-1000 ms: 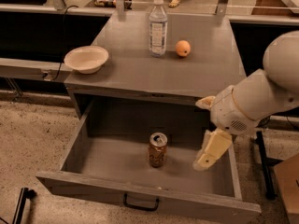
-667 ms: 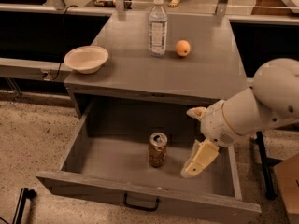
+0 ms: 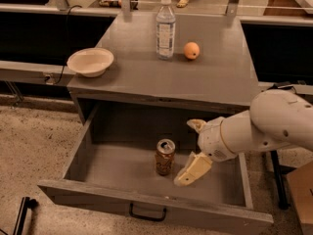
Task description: Pick orange can from top drawer and place on counter
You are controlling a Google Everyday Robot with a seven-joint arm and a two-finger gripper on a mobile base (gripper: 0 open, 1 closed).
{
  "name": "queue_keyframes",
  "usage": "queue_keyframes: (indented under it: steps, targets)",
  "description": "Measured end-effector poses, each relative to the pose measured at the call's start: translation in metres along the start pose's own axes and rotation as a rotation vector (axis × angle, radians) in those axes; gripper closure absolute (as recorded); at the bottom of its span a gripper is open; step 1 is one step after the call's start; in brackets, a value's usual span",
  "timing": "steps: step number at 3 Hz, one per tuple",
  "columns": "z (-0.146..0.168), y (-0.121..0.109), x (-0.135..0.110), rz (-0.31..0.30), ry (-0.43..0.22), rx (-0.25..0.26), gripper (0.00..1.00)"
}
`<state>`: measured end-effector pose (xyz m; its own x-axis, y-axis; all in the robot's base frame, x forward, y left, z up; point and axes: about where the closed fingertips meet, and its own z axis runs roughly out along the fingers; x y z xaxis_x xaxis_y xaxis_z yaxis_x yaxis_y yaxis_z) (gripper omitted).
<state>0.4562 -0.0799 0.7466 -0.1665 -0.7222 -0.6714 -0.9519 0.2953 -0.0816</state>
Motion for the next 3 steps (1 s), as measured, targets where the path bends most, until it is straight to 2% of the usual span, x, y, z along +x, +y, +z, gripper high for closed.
queue_keyframes:
  steps: [1,2,3]
  targets:
    - [0.027,-0.002,0.003,0.056,-0.055,-0.011,0.00]
    - [0.053,-0.004,-0.004,0.059,-0.106,-0.023,0.00]
    - [0.073,-0.006,-0.009,0.042,-0.126,-0.017,0.00]
